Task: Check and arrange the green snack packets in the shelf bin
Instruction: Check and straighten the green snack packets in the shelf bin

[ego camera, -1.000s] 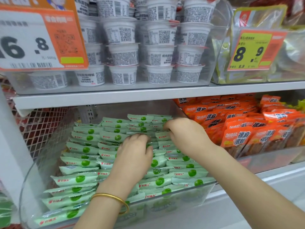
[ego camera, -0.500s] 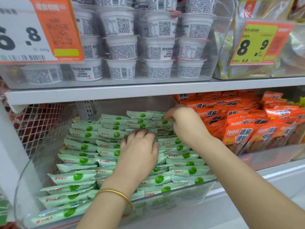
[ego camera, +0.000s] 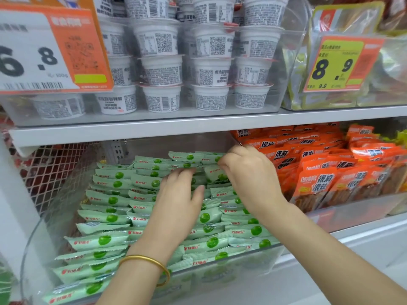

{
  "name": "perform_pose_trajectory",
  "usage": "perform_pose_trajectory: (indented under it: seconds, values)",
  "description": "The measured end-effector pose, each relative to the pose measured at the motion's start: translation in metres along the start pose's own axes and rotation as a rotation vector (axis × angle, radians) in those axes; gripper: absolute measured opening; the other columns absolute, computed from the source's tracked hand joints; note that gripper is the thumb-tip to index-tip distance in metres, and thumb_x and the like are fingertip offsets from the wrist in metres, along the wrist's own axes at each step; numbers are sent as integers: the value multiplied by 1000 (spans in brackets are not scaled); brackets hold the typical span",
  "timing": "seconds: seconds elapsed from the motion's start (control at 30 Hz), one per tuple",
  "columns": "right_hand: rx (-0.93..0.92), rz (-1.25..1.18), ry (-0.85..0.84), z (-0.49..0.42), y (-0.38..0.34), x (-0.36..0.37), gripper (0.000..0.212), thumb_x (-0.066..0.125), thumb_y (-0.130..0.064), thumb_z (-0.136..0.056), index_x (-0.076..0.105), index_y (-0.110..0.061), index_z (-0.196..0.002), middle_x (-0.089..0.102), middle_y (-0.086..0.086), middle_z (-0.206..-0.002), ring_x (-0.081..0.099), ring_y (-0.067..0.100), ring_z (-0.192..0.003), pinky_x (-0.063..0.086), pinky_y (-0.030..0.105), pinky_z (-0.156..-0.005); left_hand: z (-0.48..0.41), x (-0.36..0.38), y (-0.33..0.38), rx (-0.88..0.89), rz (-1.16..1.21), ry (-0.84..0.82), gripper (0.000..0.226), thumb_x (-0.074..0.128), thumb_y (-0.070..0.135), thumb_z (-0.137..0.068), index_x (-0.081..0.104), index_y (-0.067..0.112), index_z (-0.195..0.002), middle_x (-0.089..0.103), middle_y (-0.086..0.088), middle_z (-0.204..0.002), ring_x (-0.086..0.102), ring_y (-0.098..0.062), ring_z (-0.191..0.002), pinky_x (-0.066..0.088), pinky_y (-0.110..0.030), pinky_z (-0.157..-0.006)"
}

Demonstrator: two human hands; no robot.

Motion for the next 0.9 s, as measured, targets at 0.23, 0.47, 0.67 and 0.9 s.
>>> perform_pose_trajectory:
  seconds: [0.23,0.47,0.67,0.9]
  values:
    - [106,-596,199,10,12,-61,8,65,-15,-84,72,-15,-86,67,-5,-83,60,8,-82,47,23,-75,16,-29,35,141,342,53,29,63,26,-87,54,37,-112,60,22,-104,52,10,-94,36,-2,-77]
    - [434,-1251,27,28,39,-30,31,57,3,-87,69,-25,-91,72,-8,-89,67,7,-87,53,21,-78,30,-37,15,-91,705,-23,20,64,21,-87,63,26,-106,72,16,-97,66,1,-92,51,-16,-76]
    - [414,-1436,-242,35,4,-10,21,58,-6,-88,71,-20,-98,70,-2,-87,63,9,-70,51,19,-59,39,-34,14,-107,880,-65,45,63,12,-85,45,22,-125,74,4,-93,71,-13,-83,54,-20,-67]
    - [516,-1493,-443,56,-16,29,50,77,-12,-73,63,-34,-116,68,-11,-109,62,15,-80,52,25,-65,46,-31,15,35,513,-181,73,75,26,-77,34,54,-131,38,37,-131,33,27,-117,31,5,-87]
Point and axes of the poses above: each hand's wrist, its own z-axis away from the middle knuckle, its own x-axis out of the palm, y = z × x, the point moved 10 cm from there along -z, towards the middle knuckle
